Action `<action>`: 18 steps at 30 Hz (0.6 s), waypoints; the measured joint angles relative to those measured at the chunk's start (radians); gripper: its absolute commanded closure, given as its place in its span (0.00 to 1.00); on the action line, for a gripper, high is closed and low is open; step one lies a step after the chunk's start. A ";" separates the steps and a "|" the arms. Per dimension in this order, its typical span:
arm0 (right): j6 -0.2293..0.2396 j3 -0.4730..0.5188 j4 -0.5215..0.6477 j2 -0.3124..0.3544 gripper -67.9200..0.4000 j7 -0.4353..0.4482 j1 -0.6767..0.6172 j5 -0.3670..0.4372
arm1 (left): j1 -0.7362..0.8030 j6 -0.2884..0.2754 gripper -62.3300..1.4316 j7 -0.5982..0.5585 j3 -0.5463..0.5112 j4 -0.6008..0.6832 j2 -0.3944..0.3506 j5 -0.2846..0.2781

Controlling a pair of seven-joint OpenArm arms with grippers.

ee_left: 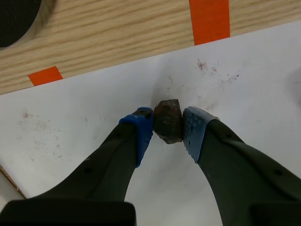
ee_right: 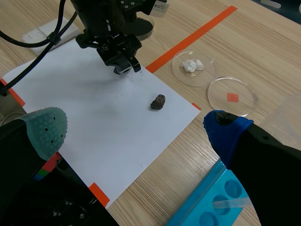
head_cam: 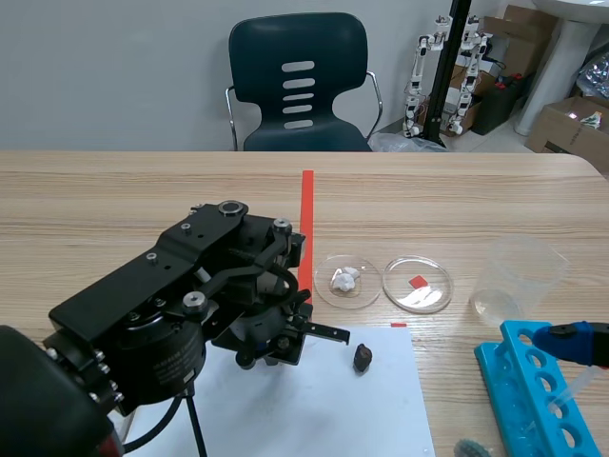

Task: Put the middle mineral back

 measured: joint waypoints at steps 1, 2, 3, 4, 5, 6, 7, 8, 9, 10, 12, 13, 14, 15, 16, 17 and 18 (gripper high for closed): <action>0.000 0.000 0.000 0.000 0.11 0.000 0.000 0.000 | 0.000 0.000 0.77 0.001 0.000 0.000 0.000 0.000; 0.000 0.000 0.000 0.000 0.11 0.000 0.000 0.000 | 0.000 0.000 0.76 0.000 0.000 0.000 0.001 0.000; 0.000 0.000 0.000 0.000 0.11 0.000 0.000 0.000 | 0.000 0.000 0.74 0.000 0.000 0.000 0.002 0.000; 0.000 0.000 0.000 0.000 0.11 0.000 0.000 0.000 | 0.000 0.000 0.69 0.000 0.000 0.000 0.002 0.000; 0.000 0.000 0.000 0.000 0.11 0.000 0.000 0.000 | 0.000 0.000 0.65 0.000 0.000 0.000 0.002 0.000; 0.000 0.000 0.000 0.000 0.11 0.000 0.000 0.000 | 0.000 0.000 0.60 0.000 0.000 0.000 0.002 0.000; 0.000 0.000 0.000 0.000 0.11 0.000 0.000 0.000 | 0.000 0.000 0.56 0.000 0.000 0.000 0.002 0.000; 0.000 0.000 0.000 0.000 0.11 0.000 0.000 0.000 | 0.000 0.000 0.52 0.000 0.000 0.000 0.002 0.000; 0.000 0.000 0.000 0.000 0.11 0.000 0.000 0.000 | 0.000 0.000 0.48 0.000 0.000 0.000 0.002 0.000; 0.000 0.000 0.000 0.000 0.11 0.000 0.000 0.000 | 0.000 0.000 0.44 0.000 0.000 0.000 0.002 0.000; 0.000 0.000 0.000 0.000 0.11 0.000 0.000 0.000 | 0.000 0.000 0.35 0.000 0.000 0.000 0.002 0.000; 0.000 0.000 0.000 0.000 0.11 0.000 0.000 0.000 | 0.000 0.000 0.27 0.000 0.000 0.000 0.002 -0.003; 0.000 0.000 0.000 0.000 0.11 0.000 0.000 0.000 | 0.000 0.000 0.18 -0.005 0.000 0.000 0.002 -0.018; 0.000 0.000 0.000 0.000 0.11 0.000 0.000 0.000 | 0.000 0.000 0.08 -0.008 0.000 0.000 0.001 -0.028; 0.000 0.000 0.000 0.000 0.11 0.000 0.000 0.000 | 0.000 0.000 0.00 -0.008 0.000 0.000 0.002 -0.032; 0.000 0.000 0.000 0.000 0.11 0.000 0.000 0.000 | 0.000 0.004 0.00 -0.008 0.000 0.000 0.002 -0.034; 0.000 0.000 0.000 0.000 0.11 0.000 0.000 0.000 | 0.000 0.024 0.00 -0.008 0.000 0.000 0.001 -0.034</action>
